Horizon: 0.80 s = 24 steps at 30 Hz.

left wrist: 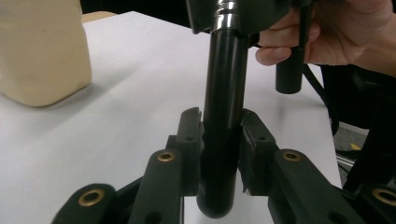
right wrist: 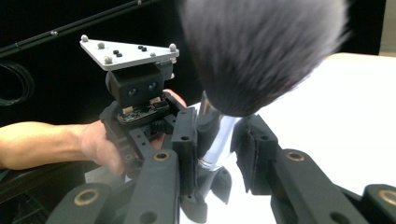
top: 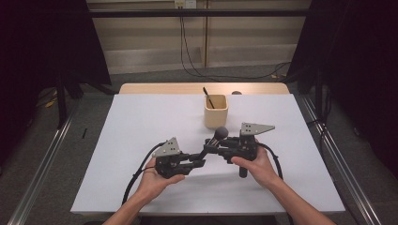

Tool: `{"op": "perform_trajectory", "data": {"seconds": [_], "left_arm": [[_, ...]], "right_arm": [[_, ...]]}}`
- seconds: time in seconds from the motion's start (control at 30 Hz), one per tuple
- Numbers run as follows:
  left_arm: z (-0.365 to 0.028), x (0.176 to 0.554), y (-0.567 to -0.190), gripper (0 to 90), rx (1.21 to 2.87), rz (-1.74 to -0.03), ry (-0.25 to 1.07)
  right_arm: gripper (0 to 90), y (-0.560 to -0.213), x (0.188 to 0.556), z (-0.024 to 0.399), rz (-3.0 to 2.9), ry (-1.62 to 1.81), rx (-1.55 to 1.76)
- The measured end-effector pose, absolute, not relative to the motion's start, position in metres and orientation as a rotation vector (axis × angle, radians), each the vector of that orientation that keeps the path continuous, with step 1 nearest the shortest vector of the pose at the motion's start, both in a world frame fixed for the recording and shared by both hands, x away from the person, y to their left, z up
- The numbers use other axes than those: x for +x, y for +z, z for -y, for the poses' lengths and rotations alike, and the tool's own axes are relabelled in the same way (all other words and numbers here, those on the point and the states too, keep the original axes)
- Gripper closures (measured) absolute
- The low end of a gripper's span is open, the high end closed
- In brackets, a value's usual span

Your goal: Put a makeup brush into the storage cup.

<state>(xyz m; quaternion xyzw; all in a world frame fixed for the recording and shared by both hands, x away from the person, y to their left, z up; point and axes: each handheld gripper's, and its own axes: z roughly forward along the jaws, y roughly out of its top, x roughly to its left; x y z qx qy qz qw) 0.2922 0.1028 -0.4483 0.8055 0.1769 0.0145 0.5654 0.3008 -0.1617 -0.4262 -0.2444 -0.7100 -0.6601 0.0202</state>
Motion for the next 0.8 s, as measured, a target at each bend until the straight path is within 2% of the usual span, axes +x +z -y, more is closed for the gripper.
{"op": "perform_trajectory", "data": {"seconds": [0.3, 0.5, 0.67, 0.8], "left_arm": [[-0.1015, 0.2926, -0.4495, 70.1, 1.886, -0.441, 0.029], [-0.1015, 0.2916, -0.4495, 61.1, 1.888, -0.452, 0.039], [-0.1032, 0.2931, -0.4484, 47.6, 1.886, -0.52, 0.045], [-0.1069, 0.2944, -0.4461, 41.8, 1.888, -0.543, 0.049]], "right_arm": [[71.6, -0.423, 0.2997, 0.1613, 2.237, -2.021, -0.757], [71.6, -0.4204, 0.3, 0.1617, 2.242, -2.026, -0.762], [71.7, -0.4193, 0.3015, 0.1654, 2.242, -2.032, -0.778], [71.6, -0.4189, 0.3027, 0.1684, 2.255, -2.036, -0.789]]}}
